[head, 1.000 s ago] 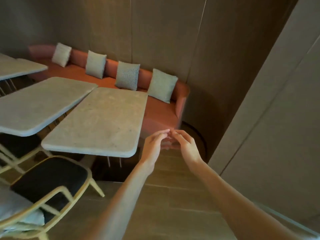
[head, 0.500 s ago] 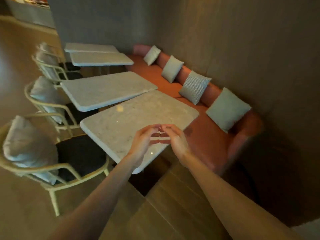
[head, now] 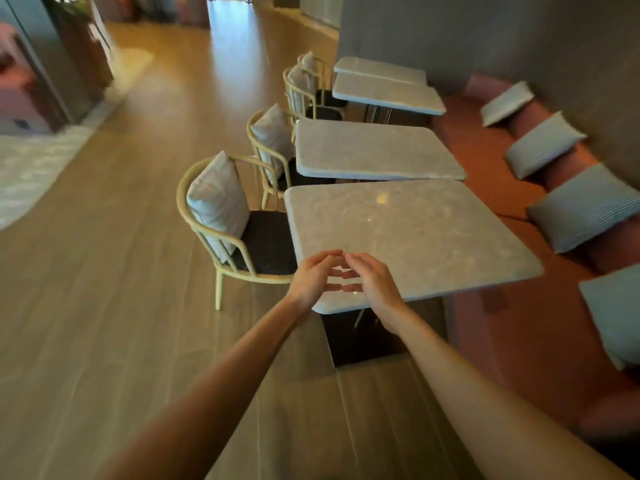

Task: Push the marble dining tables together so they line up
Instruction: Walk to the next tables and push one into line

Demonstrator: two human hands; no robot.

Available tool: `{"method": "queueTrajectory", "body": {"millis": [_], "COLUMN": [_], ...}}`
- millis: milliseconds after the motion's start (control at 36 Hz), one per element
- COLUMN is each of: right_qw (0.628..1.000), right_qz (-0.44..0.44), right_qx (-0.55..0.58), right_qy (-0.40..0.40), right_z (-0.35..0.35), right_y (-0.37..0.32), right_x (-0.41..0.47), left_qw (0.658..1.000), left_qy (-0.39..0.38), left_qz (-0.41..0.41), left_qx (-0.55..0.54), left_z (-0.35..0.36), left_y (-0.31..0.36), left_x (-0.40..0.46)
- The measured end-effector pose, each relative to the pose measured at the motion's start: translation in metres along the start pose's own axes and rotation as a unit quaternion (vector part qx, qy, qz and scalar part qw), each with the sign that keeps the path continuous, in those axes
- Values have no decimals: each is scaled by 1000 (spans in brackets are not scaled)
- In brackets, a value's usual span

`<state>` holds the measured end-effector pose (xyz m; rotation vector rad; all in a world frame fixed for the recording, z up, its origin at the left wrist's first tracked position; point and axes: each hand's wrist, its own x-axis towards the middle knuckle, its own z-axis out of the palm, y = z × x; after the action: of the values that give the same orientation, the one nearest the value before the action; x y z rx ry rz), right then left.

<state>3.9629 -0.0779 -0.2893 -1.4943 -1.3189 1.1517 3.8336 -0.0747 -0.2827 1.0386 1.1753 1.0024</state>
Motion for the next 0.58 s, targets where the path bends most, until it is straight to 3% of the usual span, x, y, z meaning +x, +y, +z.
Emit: {"method": "queueTrajectory", "body": {"millis": [278,417,583], "right_qw": [987,964,909], "right_qz": [67,52,-42], "right_qx": [-143,-256,-408], "right_qy": [-9,-51,-70], "right_z": [-16,-12,0], "right_y": [110,176,241], "right_x": [101,132,170], "left_qw": [970,924,863], "left_qy": [37,21,43], "left_qz": [-32,-33,61], "left_qx": [240,381,499], "left_z": [12,4,-2], "left_y": [-125,-193,-248], "left_x": [120,157,200]}}
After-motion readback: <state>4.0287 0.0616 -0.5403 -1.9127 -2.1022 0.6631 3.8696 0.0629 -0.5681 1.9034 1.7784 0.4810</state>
